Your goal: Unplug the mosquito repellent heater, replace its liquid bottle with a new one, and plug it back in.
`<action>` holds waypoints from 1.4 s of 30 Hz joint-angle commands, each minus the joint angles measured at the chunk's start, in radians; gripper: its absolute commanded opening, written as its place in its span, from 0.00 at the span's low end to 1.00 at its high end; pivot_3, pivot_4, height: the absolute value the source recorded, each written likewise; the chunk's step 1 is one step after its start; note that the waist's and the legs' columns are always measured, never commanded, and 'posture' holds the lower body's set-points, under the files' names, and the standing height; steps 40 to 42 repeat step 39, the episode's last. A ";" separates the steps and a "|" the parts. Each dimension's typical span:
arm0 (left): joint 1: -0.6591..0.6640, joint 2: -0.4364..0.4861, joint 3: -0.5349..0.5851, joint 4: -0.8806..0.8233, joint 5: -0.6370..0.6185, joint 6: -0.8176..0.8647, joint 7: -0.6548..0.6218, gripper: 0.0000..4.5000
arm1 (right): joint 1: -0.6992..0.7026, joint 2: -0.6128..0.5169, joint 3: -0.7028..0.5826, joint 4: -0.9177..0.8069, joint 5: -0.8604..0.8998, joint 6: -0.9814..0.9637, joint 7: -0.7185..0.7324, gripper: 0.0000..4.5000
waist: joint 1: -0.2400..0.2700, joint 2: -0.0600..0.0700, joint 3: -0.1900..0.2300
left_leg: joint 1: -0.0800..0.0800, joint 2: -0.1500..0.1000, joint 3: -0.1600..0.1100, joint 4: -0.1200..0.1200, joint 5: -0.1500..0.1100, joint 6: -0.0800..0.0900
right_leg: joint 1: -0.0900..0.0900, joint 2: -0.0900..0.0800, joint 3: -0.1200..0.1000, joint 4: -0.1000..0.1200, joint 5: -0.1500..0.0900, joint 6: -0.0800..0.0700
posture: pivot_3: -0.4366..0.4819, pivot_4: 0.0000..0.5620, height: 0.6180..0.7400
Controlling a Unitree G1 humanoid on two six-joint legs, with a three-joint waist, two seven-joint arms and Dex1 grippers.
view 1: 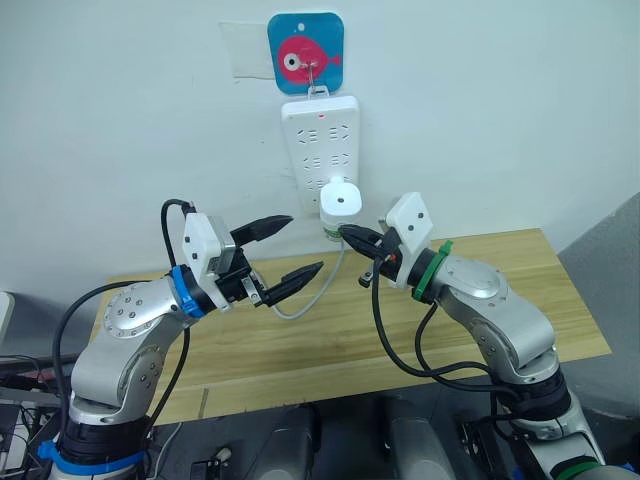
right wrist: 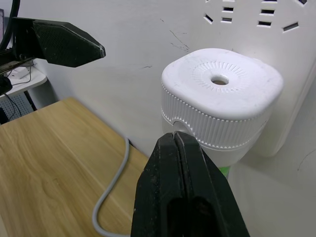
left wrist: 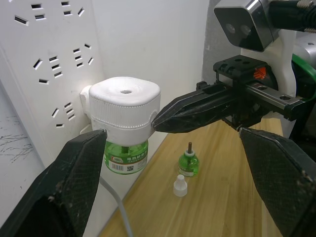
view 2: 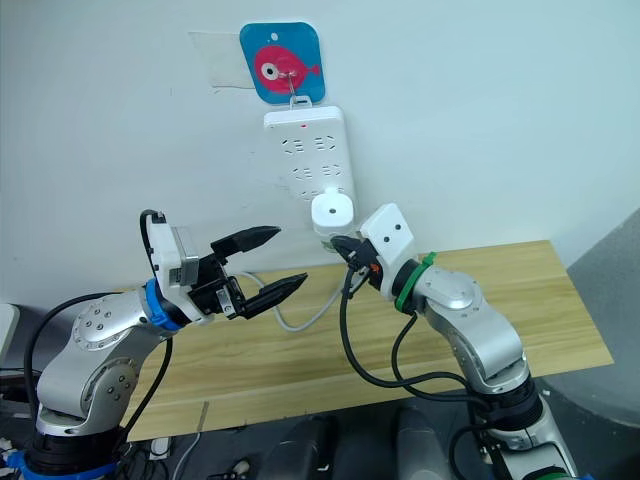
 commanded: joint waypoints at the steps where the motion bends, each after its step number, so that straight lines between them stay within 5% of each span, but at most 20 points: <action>1: -0.005 0.005 0.005 -0.022 -0.010 -0.016 -0.003 1.00 | -0.033 0.015 -0.049 0.002 -0.030 -0.035 -0.048 0.00 | 0.000 0.000 0.000 | 0.000 0.000 0.000 0.000 0.000 0.000 | 0.000 0.000 0.000 0.000 0.000 0.000 | 0.46 0.45 1.00; 14: -0.015 0.036 0.026 0.022 -0.007 -0.019 -0.035 1.00 | 0.045 -0.132 -0.093 -0.121 0.093 0.042 0.110 0.00 | 0.001 0.000 0.000 | 0.000 0.000 0.000 -0.001 -0.002 0.003 | 0.000 0.000 0.000 -0.002 0.000 0.000 | 0.45 0.45 1.00; 27: 0.008 0.146 0.084 0.005 0.000 0.079 0.028 1.00 | 0.189 -0.291 -0.301 -0.193 0.217 -0.097 0.266 0.99 | 0.004 0.000 0.000 | 0.001 0.001 -0.002 -0.001 -0.002 0.004 | 0.003 0.000 -0.002 -0.003 0.000 0.000 | 0.47 0.42 1.00; 42: -0.005 0.152 0.059 -0.014 0.019 0.095 0.048 1.00 | 0.197 -0.282 -0.304 -0.216 0.257 -0.075 0.202 1.00 | 0.005 0.000 0.000 | 0.001 0.001 -0.002 -0.001 -0.002 0.003 | 0.004 0.000 -0.002 -0.003 0.000 0.000 | 0.47 0.39 1.00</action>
